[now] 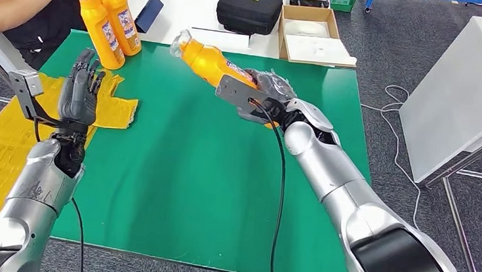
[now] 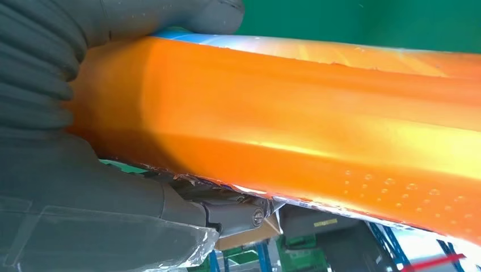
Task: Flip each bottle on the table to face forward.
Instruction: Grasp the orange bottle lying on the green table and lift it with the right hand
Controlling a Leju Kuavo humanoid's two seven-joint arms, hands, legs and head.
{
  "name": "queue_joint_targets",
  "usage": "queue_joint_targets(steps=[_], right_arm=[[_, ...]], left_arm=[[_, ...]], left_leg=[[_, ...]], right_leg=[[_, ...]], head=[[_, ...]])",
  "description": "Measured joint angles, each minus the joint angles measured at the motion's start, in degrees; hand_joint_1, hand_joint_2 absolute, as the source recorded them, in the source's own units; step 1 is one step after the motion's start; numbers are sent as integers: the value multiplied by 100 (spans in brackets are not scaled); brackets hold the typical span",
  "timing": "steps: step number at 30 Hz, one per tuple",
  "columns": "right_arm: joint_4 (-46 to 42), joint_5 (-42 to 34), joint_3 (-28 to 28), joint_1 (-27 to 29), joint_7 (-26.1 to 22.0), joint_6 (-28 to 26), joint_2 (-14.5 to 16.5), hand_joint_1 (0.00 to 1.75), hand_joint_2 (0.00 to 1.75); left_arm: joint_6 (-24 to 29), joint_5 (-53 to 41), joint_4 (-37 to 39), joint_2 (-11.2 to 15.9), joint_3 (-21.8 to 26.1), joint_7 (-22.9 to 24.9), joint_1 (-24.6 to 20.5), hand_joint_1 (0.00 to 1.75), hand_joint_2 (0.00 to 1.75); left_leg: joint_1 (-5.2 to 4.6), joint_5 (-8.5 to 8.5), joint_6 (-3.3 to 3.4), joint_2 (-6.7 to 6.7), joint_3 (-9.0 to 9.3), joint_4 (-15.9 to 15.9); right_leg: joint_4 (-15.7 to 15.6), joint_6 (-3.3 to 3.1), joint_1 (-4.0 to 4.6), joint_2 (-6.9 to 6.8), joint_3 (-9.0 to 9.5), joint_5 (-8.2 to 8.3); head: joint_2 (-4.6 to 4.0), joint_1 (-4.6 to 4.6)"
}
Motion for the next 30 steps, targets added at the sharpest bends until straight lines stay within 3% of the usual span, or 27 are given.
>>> queue_joint_targets(steps=[6,16,26,30], right_arm=[[-350,-96,-126,74,87,-20,99,175,175],[-602,-104,37,321,388,-112,852,175,175],[-643,-180,180,368,436,-170,1011,175,175],[-751,-555,429,434,629,-191,1083,175,175]], left_arm=[[-374,427,-290,-215,-253,324,125,0,175],[-495,1500,-557,-754,-813,880,-128,0,175],[-374,1724,-763,-835,-1015,939,-155,0,175],[-170,1855,-951,-842,-1073,936,-121,0,175]], left_leg=[[2,0,0,-1,1,0],[2,0,0,0,0,-2],[2,1,0,-3,-1,-1],[3,0,0,1,-2,-2]], right_leg=[[1,0,1,0,0,0],[1,0,1,0,-1,0],[1,0,1,0,1,0],[2,0,1,1,0,-1]], head=[[0,0],[0,0],[0,1],[0,0]])
